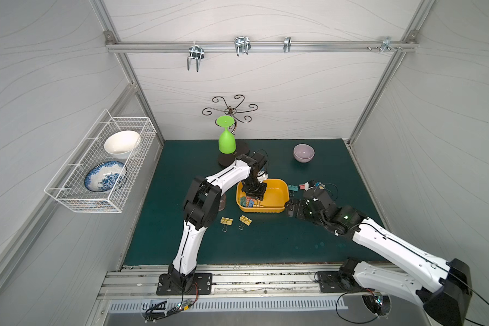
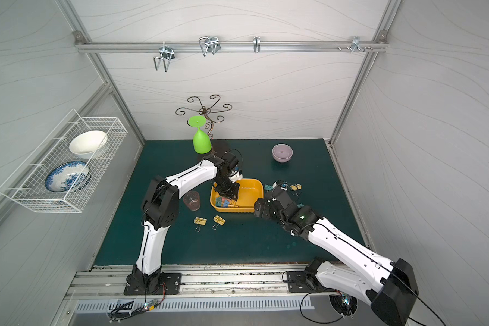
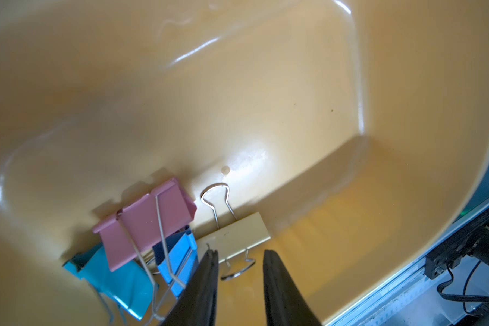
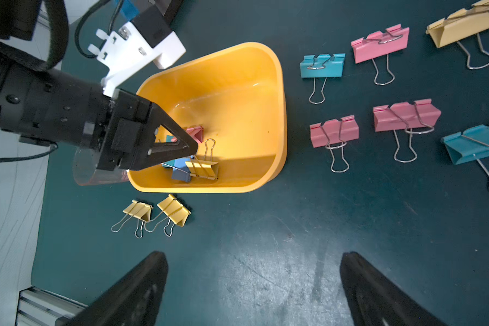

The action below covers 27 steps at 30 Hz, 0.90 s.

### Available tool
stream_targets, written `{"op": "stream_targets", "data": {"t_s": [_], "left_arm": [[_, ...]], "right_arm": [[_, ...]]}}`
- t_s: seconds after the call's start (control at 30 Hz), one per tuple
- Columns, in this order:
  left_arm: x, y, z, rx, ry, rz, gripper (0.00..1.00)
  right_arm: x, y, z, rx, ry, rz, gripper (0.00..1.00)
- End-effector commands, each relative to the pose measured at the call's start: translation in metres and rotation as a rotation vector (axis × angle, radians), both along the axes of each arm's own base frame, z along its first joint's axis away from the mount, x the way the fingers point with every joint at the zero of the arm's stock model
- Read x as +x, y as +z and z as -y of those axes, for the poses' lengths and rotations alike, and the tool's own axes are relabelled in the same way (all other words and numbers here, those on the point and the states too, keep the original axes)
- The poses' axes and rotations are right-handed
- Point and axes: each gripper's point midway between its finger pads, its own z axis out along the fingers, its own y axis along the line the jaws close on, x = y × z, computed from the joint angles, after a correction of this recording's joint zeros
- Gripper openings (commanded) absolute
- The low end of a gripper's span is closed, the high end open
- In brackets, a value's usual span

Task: Take out the binder clips from the storage box
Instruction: Pick up the binder clip from the storage box.

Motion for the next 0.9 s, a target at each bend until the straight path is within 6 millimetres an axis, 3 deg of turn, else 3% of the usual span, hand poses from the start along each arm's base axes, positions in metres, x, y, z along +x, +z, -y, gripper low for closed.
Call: {"op": "stream_targets", "data": {"t_s": [0.0, 0.47, 0.87], "left_arm": [[-0.002, 0.004, 0.009, -0.032, -0.031, -0.029, 0.3], [0.001, 0.031, 0.03, -0.151, -0.026, -0.03, 0.01], [0.007, 0.111, 0.049, -0.423, 0.144, 0.112, 0.0]], "right_arm": [[-0.003, -0.001, 0.008, -0.008, -0.023, -0.008, 0.99], [-0.005, 0.002, 0.015, -0.01, -0.044, -0.003, 0.99], [-0.005, 0.005, 0.022, -0.003, -0.077, 0.01, 0.99]]}}
